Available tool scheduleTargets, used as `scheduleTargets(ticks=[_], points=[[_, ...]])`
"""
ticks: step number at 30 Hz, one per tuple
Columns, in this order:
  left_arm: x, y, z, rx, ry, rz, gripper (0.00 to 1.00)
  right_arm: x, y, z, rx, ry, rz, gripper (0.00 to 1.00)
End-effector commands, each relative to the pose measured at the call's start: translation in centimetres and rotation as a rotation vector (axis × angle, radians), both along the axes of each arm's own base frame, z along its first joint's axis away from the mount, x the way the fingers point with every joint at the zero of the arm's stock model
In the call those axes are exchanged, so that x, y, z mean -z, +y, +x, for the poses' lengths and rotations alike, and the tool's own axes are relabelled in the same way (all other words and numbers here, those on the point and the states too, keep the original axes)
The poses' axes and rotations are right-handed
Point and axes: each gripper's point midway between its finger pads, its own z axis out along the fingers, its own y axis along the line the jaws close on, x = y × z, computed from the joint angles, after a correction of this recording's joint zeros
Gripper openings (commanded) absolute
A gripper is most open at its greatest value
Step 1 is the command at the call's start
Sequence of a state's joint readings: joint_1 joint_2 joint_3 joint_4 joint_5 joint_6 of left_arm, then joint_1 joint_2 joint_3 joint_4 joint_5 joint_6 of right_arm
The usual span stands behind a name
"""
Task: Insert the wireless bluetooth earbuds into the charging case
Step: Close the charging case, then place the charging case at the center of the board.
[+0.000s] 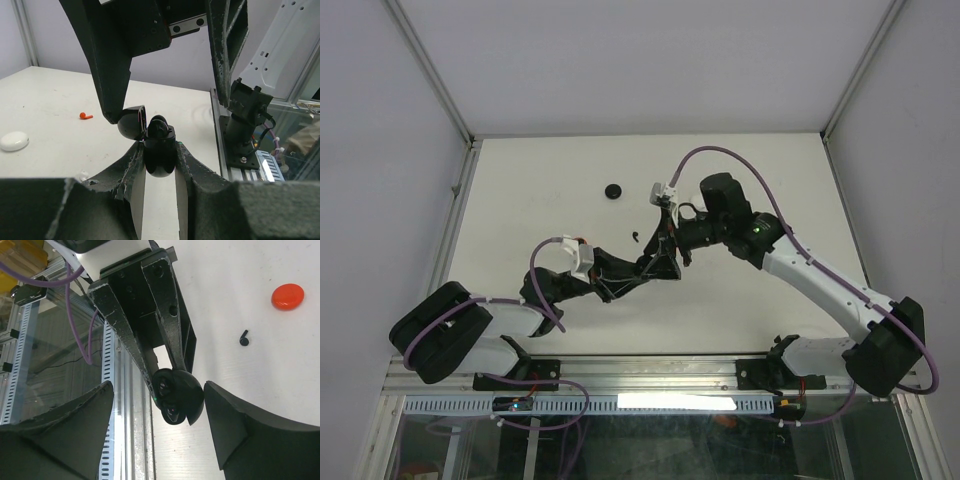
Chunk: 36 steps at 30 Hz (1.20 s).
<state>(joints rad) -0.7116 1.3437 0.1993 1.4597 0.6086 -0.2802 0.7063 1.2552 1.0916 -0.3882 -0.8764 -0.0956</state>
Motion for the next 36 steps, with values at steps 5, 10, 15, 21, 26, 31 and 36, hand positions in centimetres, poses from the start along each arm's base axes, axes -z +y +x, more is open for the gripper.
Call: scheduleTargets(ticks=[5,10,15,21,26,31,36], points=[[-6.7,1.5,-0.2,-0.05,-0.173,-0.221,0.0,-2.6,-0.3,-2.1,-0.124,0.006,0.042,0.74],[-6.1,1.4,0.5,-0.075,-0.138,-0.209,0.0,-2.9,-0.6,-2.4,-0.127,-0.003,0.042,0.73],[-5.7,1.6,1.0,-0.104,-0.11,-0.207,0.0,-2.8,-0.9,-2.7,-0.139,0.008,0.028,0.72],[-5.2,1.4,1.6,-0.121,-0.071,-0.183,0.0,-2.7,-1.3,-2.5,-0.1,-0.021,0.013,0.71],[-4.5,1.3,1.9,-0.127,-0.006,-0.154,0.0,-2.8,-1.9,0.1,0.085,-0.106,-0.012,0.72],[-2.6,0.7,2.5,-0.119,0.147,-0.075,0.03,-3.7,-3.4,2.2,0.302,-0.183,0.021,0.73],[0.7,-0.2,2.8,-0.11,0.389,0.056,0.04,-2.9,-5.5,4.7,0.544,-0.196,0.022,0.74]])
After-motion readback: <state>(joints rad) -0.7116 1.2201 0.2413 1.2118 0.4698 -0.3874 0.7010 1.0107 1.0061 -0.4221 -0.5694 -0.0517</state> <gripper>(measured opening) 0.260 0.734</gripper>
